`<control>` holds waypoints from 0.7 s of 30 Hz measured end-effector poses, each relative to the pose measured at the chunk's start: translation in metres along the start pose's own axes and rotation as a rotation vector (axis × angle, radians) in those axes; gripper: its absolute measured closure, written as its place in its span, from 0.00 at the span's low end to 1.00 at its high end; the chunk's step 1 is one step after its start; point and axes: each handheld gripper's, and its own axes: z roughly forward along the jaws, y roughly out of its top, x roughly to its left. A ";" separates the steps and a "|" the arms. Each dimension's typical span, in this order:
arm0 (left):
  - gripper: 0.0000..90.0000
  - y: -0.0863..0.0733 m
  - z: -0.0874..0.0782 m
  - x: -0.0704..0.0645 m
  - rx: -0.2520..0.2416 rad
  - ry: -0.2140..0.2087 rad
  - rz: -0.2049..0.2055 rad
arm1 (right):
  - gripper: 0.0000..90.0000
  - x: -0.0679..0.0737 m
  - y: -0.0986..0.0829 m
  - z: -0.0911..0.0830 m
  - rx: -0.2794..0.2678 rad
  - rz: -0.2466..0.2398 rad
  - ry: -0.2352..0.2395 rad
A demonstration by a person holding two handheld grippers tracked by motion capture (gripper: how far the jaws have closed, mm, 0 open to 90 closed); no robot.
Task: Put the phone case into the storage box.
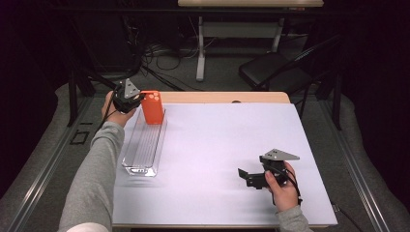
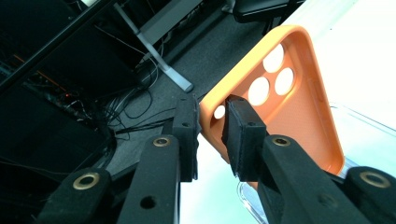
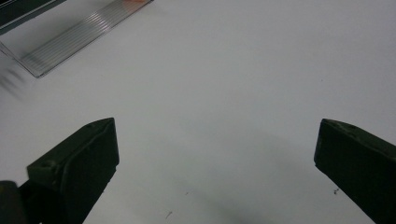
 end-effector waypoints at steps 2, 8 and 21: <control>0.82 0.000 0.000 0.000 -0.001 0.004 0.000 | 0.00 0.000 0.000 0.000 -0.001 0.002 0.000; 0.75 0.001 0.000 -0.001 -0.006 0.019 0.002 | 0.00 0.000 0.000 0.000 0.002 0.001 0.000; 0.56 0.002 0.000 0.000 -0.007 0.045 -0.010 | 0.00 0.000 0.000 0.001 0.006 -0.005 0.000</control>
